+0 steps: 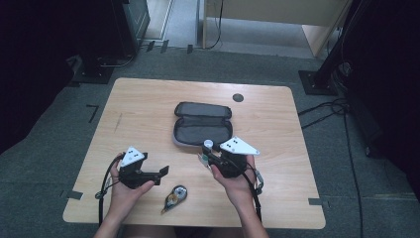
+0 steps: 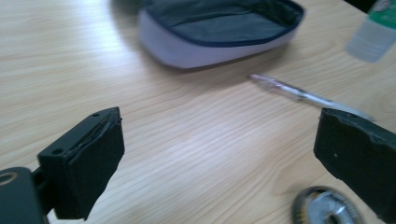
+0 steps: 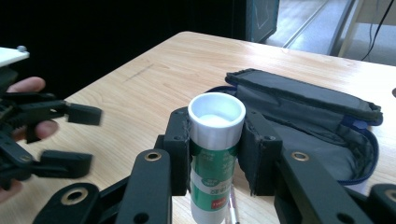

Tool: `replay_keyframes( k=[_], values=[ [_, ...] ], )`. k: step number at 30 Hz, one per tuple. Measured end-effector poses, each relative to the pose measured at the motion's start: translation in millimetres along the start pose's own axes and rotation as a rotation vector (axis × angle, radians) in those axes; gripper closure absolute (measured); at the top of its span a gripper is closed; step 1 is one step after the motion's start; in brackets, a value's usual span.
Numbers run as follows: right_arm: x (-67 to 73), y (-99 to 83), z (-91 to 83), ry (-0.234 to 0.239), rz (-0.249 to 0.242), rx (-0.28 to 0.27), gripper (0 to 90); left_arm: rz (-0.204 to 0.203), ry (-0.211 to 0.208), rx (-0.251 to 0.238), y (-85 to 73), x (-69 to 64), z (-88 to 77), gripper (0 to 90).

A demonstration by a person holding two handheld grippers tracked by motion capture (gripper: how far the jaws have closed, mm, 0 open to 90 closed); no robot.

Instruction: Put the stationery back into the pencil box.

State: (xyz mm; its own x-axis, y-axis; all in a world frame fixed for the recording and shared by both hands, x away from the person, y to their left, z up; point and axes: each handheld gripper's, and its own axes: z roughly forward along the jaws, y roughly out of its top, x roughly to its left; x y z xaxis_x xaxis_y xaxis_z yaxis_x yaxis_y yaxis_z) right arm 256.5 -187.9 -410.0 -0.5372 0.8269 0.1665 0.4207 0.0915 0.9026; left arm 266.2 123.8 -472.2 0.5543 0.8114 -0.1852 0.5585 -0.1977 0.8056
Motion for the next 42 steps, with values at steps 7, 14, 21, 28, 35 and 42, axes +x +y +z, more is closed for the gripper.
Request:
replay_keyframes(
  k=[7, 14, 21, 28, 35, 42],
  values=[
    [-5.4, 1.2, 0.2, -0.012, 0.017, -0.004, 66.3, -0.075, 0.04, 0.001, -17.3, 30.2, -15.0, 0.0],
    [-9.9, 7.1, 4.5, -0.03, 0.009, 0.002, 66.3, -0.097, 0.17, 0.042, -38.8, 50.3, -26.3, 0.0],
    [-13.4, 16.2, 13.1, -0.048, 0.008, -0.004, 66.3, -0.046, 0.307, 0.102, -51.6, 63.1, -29.9, 0.0],
    [-21.7, 23.2, 27.4, -0.094, 0.007, 0.014, 66.3, -0.072, 0.322, 0.119, -57.7, 69.4, -26.6, 0.0],
    [-35.2, 28.1, 38.2, -0.134, 0.035, 0.021, 66.3, -0.051, 0.342, 0.173, -56.9, 67.4, -20.1, 0.0],
    [-49.9, 35.7, 48.1, -0.181, 0.049, 0.012, 66.3, -0.043, 0.349, 0.18, -56.8, 66.5, -19.2, 0.0]
  ],
)
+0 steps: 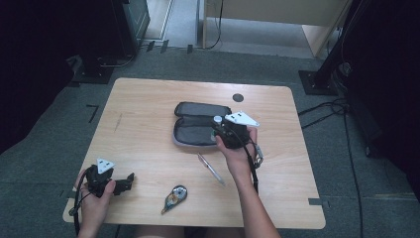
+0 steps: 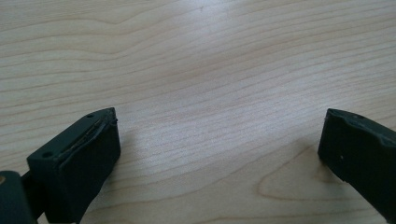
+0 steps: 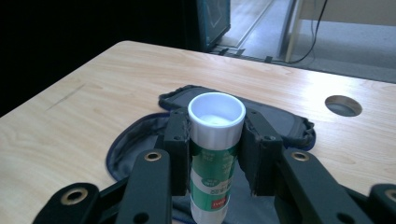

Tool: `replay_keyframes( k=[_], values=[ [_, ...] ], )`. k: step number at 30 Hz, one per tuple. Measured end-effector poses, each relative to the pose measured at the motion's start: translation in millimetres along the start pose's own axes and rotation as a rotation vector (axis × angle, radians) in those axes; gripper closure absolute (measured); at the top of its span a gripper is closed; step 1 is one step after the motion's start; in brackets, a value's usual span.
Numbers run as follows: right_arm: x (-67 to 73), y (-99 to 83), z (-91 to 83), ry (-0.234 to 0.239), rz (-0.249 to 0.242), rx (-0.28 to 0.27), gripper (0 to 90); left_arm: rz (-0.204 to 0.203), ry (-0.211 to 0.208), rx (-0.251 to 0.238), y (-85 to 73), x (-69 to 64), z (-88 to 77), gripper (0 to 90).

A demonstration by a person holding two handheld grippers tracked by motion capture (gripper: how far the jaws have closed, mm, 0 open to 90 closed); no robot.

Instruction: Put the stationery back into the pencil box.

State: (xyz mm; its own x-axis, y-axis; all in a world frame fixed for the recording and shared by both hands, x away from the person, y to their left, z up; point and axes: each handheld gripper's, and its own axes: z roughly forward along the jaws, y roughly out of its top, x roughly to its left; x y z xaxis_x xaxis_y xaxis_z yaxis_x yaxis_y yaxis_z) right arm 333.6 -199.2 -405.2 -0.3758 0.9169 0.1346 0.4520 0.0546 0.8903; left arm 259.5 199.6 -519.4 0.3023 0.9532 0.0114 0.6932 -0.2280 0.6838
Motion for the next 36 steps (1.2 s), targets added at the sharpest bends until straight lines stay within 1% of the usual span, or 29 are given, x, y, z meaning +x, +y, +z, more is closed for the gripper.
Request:
replay_keyframes(
  k=[4, 5, 9, 13, 15, 16, 18, 20, 23, 25, 28, 30, 34, 36],
  values=[
    [-3.9, 0.7, 14.1, 0.004, 0.004, 0.002, 66.2, -0.001, 0.0, 0.0, -0.1, -0.1, -0.1, 0.0],
    [-5.2, -0.1, 18.6, 0.007, -0.001, 0.002, 66.2, -0.001, -0.001, 0.0, -0.1, 0.0, -0.1, 0.0],
    [-11.4, -3.9, 38.9, -0.008, -0.022, 0.017, 66.2, -0.001, -0.001, 0.0, 0.0, 0.0, 0.0, 0.0],
    [-16.1, -11.4, 53.6, -0.007, -0.026, 0.041, 66.1, -0.002, -0.001, 0.0, 0.0, -0.1, 0.0, 0.0],
    [-16.3, -16.3, 58.8, 0.002, -0.025, 0.058, 66.1, -0.002, -0.001, 0.0, 0.0, 0.0, 0.0, 0.0],
    [-16.1, -18.6, 60.8, 0.009, -0.02, 0.058, 66.1, -0.001, -0.001, 0.0, 0.0, 0.0, -0.1, 0.0],
    [-15.3, -22.4, 63.4, 0.02, -0.018, 0.061, 66.1, -0.002, -0.002, 0.0, 0.0, 0.0, -0.1, 0.0],
    [-13.6, -24.5, 65.3, 0.026, -0.044, 0.073, 66.1, -0.001, -0.004, 0.0, -0.1, 0.1, -0.2, 0.0],
    [-12.7, -26.5, 66.1, 0.018, -0.069, 0.093, 66.1, -0.004, -0.018, -0.007, -0.3, 1.0, -0.5, 0.0],
    [-13.2, -29.2, 66.7, 0.016, -0.076, 0.1, 66.1, -0.01, -0.023, -0.009, -0.5, 1.6, -0.7, 0.0],
    [-15.8, -33.2, 65.7, 0.024, -0.064, 0.085, 66.1, -0.007, -0.019, -0.007, -0.4, 1.0, -0.5, 0.0],
    [-17.6, -34.3, 63.8, 0.027, -0.046, 0.084, 66.1, -0.002, -0.015, -0.005, -0.3, 0.5, -0.3, 0.0],
    [-21.0, -36.3, 57.8, 0.018, -0.046, 0.092, 66.1, -0.007, -0.021, -0.008, -0.4, 1.1, -0.5, 0.0],
    [-23.4, -37.4, 53.1, 0.022, -0.057, 0.101, 66.1, -0.009, -0.023, -0.01, -0.5, 1.2, -0.5, 0.0]
  ],
)
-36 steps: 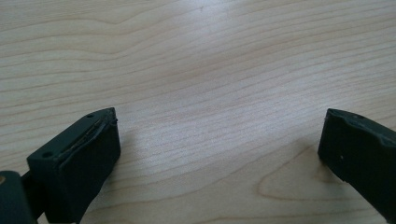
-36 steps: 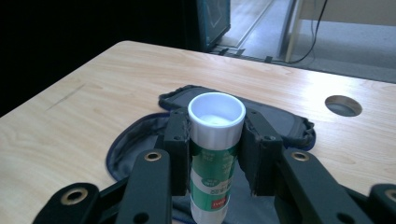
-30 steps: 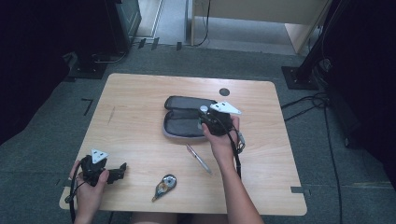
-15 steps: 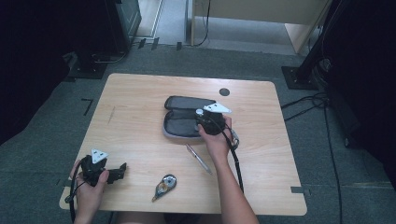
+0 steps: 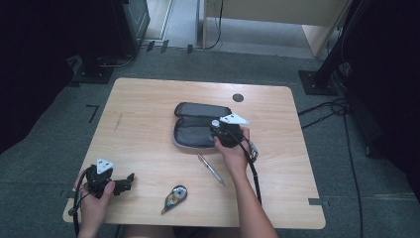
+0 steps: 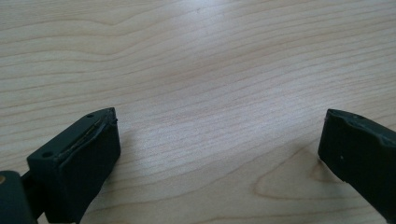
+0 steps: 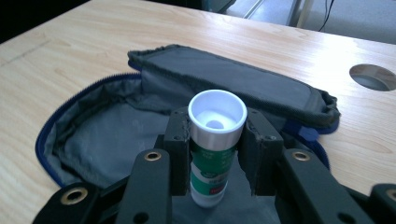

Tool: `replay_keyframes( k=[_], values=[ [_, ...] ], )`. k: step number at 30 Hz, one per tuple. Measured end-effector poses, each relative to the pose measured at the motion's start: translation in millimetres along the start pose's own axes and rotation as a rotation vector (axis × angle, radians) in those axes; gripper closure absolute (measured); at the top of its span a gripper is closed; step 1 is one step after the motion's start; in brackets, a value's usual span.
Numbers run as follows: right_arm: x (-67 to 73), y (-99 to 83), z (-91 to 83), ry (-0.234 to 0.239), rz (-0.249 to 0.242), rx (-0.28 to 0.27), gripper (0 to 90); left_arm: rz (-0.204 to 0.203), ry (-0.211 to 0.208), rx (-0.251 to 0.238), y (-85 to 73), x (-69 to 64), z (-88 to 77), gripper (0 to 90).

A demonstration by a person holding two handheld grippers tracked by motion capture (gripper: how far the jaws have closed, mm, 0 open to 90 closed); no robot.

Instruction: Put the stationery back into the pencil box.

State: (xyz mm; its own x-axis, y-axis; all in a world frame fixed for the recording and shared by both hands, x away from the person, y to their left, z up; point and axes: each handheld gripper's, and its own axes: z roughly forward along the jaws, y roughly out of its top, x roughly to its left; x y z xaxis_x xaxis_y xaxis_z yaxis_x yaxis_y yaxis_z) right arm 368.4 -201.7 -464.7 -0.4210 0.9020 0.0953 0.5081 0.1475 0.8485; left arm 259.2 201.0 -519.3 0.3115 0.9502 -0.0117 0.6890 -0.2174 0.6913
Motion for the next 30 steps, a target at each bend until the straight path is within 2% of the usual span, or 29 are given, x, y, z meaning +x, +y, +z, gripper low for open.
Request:
replay_keyframes(
  k=[2, 15, 30],
  values=[
    [-2.9, -1.7, -3.9, -0.001, -0.001, 0.003, 66.1, 0.0, 0.0, 0.0, 0.0, 0.0, 0.0, 0.0],
    [-31.1, -17.4, -29.4, -0.007, 0.065, 0.023, 64.1, 0.006, 0.004, 0.004, 0.2, -0.3, 0.0, 0.0],
    [-48.1, -37.1, -45.0, 0.001, 0.113, 0.039, 60.8, 0.004, -0.002, 0.004, 0.1, 0.4, -0.4, 0.0]
  ],
)
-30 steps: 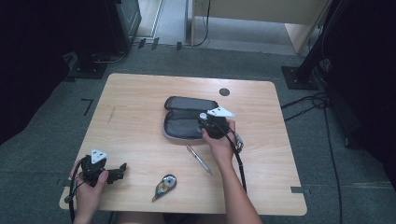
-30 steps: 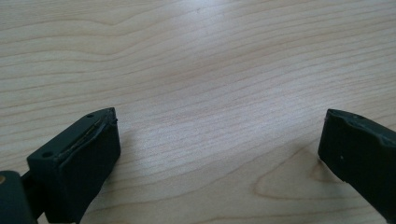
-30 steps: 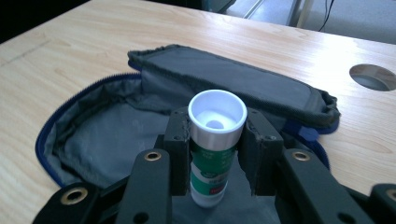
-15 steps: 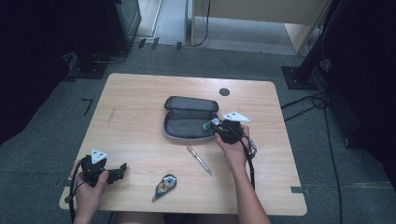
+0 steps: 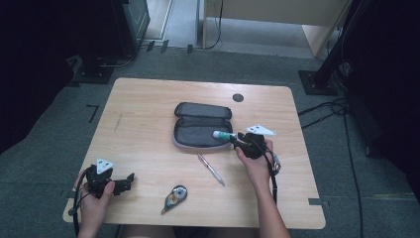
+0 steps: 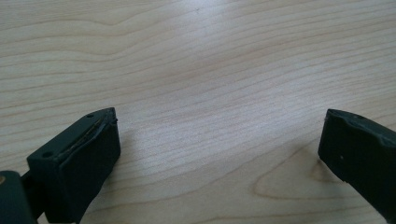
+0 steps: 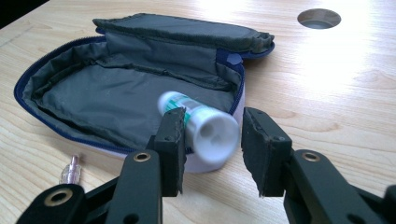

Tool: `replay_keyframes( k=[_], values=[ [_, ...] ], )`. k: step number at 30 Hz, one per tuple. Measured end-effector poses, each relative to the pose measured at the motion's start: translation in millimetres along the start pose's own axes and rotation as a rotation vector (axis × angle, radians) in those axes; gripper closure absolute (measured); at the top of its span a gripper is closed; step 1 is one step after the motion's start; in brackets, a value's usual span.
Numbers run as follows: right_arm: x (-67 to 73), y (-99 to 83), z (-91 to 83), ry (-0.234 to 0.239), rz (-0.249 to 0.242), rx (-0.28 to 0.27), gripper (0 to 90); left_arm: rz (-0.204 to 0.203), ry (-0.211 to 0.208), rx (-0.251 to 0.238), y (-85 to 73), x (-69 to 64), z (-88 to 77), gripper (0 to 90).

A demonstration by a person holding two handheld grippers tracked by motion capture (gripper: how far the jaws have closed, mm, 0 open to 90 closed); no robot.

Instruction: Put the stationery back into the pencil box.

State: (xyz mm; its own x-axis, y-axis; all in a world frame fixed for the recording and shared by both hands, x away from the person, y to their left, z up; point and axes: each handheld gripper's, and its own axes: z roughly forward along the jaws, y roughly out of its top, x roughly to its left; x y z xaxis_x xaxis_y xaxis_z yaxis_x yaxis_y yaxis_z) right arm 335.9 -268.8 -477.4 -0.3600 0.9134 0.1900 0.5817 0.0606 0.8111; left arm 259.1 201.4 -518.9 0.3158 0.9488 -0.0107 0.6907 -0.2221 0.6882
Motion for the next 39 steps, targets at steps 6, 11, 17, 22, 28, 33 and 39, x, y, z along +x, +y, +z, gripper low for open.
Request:
replay_keyframes(
  k=[6, 11, 17, 22, 28, 33, 39],
  values=[
    [-0.1, -1.8, -3.5, -0.007, -0.011, 0.0, 70.1, -0.003, 0.0, -0.003, 0.0, -0.3, 0.3, 0.0],
    [2.5, -0.1, -5.8, -0.016, -0.009, -0.016, 77.8, -0.004, -0.001, -0.003, 0.0, -0.2, 0.2, 0.0],
    [12.2, 3.5, -3.6, -0.009, -0.018, -0.032, 79.4, -0.004, 0.0, -0.003, 0.0, -0.1, 0.2, 0.0],
    [23.7, 5.2, -3.5, 0.013, -0.019, -0.052, 75.8, -0.005, -0.003, -0.003, -0.1, 0.3, 0.0, 0.0],
    [39.7, -0.2, -16.4, 0.057, -0.037, -0.071, 73.9, -0.008, -0.004, -0.005, -0.1, 0.3, 0.0, 0.0],
    [46.0, -16.1, -29.9, 0.078, -0.031, -0.052, 74.7, -0.005, -0.003, -0.003, -0.1, 0.2, 0.0, 0.0],
    [49.1, -38.0, -39.4, 0.081, -0.045, -0.01, 75.3, -0.002, 0.001, -0.003, 0.0, -0.2, 0.2, 0.0]
  ],
)
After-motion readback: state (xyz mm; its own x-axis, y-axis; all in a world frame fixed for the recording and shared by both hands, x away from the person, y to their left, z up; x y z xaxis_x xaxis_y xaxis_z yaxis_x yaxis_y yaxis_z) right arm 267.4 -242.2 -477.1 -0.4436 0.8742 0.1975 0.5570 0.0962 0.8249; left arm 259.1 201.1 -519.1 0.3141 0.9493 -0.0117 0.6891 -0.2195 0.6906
